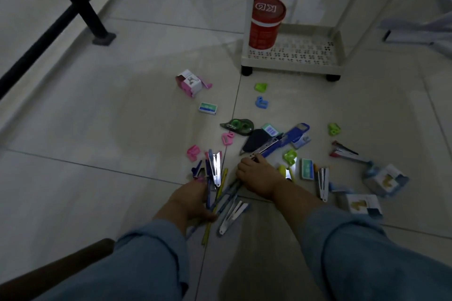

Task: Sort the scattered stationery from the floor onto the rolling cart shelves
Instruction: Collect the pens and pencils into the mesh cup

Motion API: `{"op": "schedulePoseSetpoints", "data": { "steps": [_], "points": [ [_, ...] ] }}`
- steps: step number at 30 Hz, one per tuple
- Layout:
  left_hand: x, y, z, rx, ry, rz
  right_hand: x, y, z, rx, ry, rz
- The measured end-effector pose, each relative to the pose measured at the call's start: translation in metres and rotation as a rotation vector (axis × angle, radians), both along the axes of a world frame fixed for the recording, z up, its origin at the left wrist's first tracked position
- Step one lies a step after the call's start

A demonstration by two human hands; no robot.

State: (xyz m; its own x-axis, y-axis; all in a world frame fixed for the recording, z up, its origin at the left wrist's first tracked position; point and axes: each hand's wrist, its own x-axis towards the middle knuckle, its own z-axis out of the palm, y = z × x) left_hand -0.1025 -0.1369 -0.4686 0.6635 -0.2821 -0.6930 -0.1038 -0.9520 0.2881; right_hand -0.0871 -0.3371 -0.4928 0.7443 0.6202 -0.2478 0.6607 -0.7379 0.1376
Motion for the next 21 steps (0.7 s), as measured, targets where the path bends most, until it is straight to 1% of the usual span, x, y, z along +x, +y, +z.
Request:
{"op": "schedulePoseSetpoints", "data": {
  "steps": [3,6,10,13,16,19,21],
  "points": [
    [0.003,-0.006,-0.001,-0.070,-0.045,0.039,0.002,-0.004,0.001,0.057,-0.059,-0.040],
    [0.008,-0.014,-0.004,-0.131,-0.059,0.074,0.005,-0.007,0.003,0.084,-0.033,-0.088],
    [0.017,-0.031,0.000,-0.092,-0.122,0.097,0.006,-0.007,0.000,0.071,-0.014,-0.009],
    [0.020,-0.044,-0.001,-0.052,-0.165,0.123,0.008,-0.007,0.002,0.024,-0.052,0.001],
    [0.023,-0.053,-0.003,-0.035,-0.159,0.167,0.010,-0.005,0.009,-0.012,-0.077,-0.006],
    [0.024,-0.059,-0.002,-0.012,-0.139,0.204,0.011,-0.007,0.006,-0.004,-0.095,-0.007],
    [0.025,-0.059,-0.002,-0.033,-0.142,0.235,0.011,-0.008,0.003,0.002,-0.110,-0.019]
  ]
}}
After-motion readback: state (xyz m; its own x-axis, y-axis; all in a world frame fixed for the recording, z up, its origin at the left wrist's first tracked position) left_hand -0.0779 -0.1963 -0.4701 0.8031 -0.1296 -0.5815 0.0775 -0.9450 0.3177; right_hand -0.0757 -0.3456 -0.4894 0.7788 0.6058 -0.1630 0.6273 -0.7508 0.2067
